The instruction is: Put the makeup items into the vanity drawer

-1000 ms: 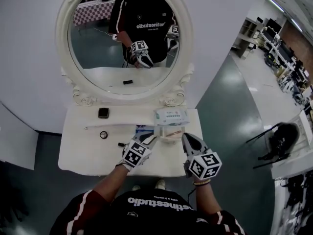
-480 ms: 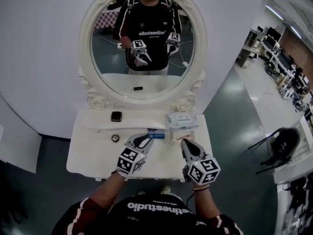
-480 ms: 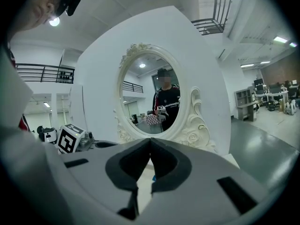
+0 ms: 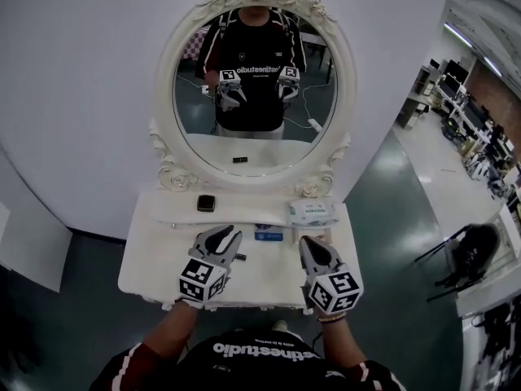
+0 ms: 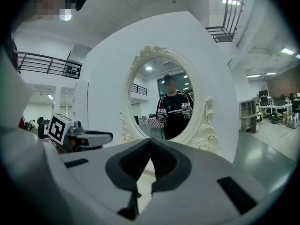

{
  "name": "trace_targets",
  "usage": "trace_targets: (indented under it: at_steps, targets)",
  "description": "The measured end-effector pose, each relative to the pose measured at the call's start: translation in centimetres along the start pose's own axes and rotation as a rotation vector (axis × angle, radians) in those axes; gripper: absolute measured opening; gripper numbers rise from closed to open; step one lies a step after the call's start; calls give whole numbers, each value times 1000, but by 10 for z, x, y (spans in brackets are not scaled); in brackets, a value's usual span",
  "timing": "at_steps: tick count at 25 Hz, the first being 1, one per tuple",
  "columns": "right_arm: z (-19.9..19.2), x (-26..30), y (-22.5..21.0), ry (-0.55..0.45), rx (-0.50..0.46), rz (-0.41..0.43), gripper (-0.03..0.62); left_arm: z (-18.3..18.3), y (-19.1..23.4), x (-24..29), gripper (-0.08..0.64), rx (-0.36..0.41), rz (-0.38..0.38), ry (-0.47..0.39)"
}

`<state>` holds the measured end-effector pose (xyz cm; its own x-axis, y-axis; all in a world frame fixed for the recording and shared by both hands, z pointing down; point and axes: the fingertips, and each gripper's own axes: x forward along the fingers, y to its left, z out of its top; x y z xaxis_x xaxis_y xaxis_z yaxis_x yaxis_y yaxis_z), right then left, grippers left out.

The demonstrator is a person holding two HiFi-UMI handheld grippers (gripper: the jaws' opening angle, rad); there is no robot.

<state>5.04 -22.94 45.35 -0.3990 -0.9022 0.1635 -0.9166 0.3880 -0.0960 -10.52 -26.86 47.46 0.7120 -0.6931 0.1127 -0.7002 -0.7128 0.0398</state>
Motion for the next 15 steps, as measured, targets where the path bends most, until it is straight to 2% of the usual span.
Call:
trace_targets:
  at_steps: [9, 15]
  targets:
    - [32, -5, 15, -84, -44, -20, -6, 41, 31, -45, 86, 47, 123, -122]
    - [39, -10, 19, -121, -31, -44, -6, 71, 33, -62, 84, 79, 198, -194]
